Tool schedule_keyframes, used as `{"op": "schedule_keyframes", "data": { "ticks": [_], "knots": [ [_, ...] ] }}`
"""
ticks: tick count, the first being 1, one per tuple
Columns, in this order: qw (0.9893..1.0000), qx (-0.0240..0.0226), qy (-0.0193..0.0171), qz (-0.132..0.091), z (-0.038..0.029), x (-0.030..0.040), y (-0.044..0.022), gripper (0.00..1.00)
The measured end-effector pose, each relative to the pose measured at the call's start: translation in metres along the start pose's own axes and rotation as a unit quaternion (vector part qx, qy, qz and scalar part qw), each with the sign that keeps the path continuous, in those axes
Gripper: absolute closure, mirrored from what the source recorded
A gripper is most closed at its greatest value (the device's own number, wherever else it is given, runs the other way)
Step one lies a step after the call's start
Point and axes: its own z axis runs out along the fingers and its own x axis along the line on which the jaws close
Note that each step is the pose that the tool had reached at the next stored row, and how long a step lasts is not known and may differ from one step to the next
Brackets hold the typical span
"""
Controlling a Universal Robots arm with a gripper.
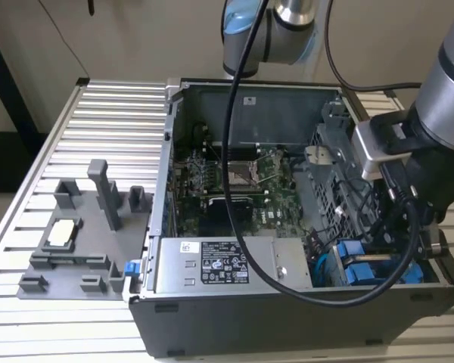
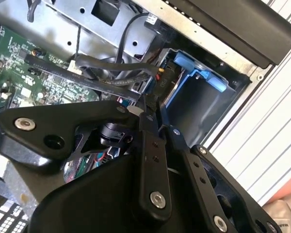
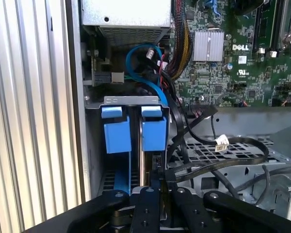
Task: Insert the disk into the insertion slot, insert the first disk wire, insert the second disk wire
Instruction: 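Insert the second disk wire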
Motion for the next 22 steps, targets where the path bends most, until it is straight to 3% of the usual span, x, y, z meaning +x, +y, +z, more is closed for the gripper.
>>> {"op": "schedule_keyframes", "data": {
  "ticks": [4,15,18,22],
  "knots": [
    [1.0,0.0023,0.0021,-0.001,0.0005,0.0001,0.0002,0.84],
    [0.9999,0.0027,0.0112,-0.002,0.0056,0.0006,0.0018,0.84],
    [0.9999,0.0028,0.0118,-0.001,0.0069,0.0008,0.0026,0.84],
    [0.9999,0.0028,0.0115,-0.001,0.0071,0.001,0.0039,0.71]
  ]
}}
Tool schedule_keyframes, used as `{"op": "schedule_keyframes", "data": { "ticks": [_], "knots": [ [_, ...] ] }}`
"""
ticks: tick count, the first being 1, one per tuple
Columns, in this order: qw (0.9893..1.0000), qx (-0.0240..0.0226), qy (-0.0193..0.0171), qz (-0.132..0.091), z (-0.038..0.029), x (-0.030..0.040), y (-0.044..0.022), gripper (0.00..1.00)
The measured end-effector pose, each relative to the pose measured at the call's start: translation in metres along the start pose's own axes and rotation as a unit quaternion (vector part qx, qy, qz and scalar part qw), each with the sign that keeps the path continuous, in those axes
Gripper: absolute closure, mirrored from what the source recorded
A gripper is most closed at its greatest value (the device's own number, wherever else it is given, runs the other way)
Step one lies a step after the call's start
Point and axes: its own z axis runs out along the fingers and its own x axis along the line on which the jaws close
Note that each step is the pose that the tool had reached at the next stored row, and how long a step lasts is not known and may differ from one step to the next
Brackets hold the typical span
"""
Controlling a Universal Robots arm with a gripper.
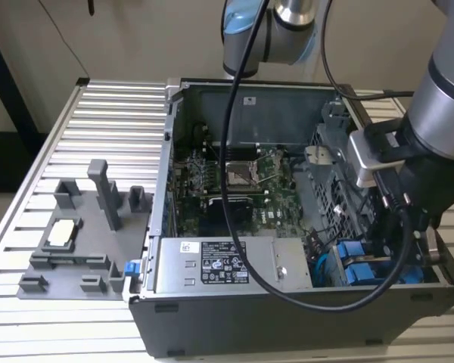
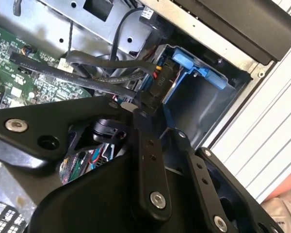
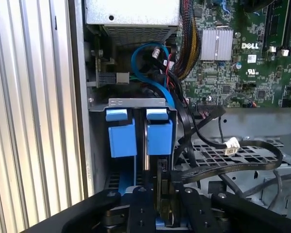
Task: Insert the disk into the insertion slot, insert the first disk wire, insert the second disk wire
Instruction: 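Insert the second disk wire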
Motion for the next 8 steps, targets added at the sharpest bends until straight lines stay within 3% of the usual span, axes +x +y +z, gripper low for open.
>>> {"op": "schedule_keyframes", "data": {
  "ticks": [1,2,8],
  "knots": [
    [1.0,0.0,0.0002,0.0,-0.0003,-0.0001,0.0001,0.71],
    [1.0,0.0001,0.0005,0.001,-0.001,-0.0001,0.0002,0.64],
    [1.0,0.0004,0.001,0.004,-0.0125,-0.0011,-0.0013,0.64]
  ]
}}
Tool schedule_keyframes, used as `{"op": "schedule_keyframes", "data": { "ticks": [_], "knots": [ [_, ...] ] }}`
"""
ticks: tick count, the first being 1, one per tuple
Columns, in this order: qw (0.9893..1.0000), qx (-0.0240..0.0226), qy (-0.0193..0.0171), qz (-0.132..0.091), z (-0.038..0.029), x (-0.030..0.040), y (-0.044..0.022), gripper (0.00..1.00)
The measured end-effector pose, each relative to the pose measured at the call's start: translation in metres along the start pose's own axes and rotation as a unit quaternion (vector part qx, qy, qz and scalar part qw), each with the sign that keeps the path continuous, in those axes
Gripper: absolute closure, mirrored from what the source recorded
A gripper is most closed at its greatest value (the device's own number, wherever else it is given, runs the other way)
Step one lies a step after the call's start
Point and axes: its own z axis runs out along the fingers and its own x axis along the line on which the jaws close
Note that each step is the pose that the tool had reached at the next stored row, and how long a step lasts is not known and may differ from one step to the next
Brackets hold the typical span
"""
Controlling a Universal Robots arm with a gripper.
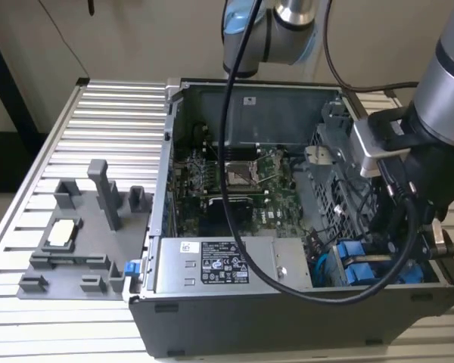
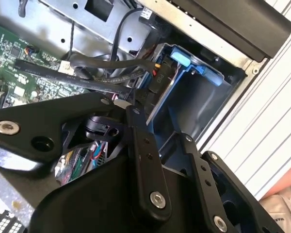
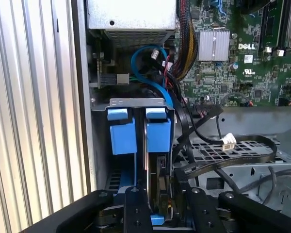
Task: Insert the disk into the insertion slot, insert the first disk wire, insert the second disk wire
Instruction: 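Insert the second disk wire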
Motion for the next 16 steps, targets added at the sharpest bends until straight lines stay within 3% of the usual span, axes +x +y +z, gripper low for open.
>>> {"op": "schedule_keyframes", "data": {
  "ticks": [9,16],
  "knots": [
    [1.0,0.0002,0.0004,0.003,-0.0292,-0.0024,-0.0045,0.64],
    [1.0,0.0004,0.0007,0.005,-0.0303,-0.0025,-0.0047,0.64]
  ]
}}
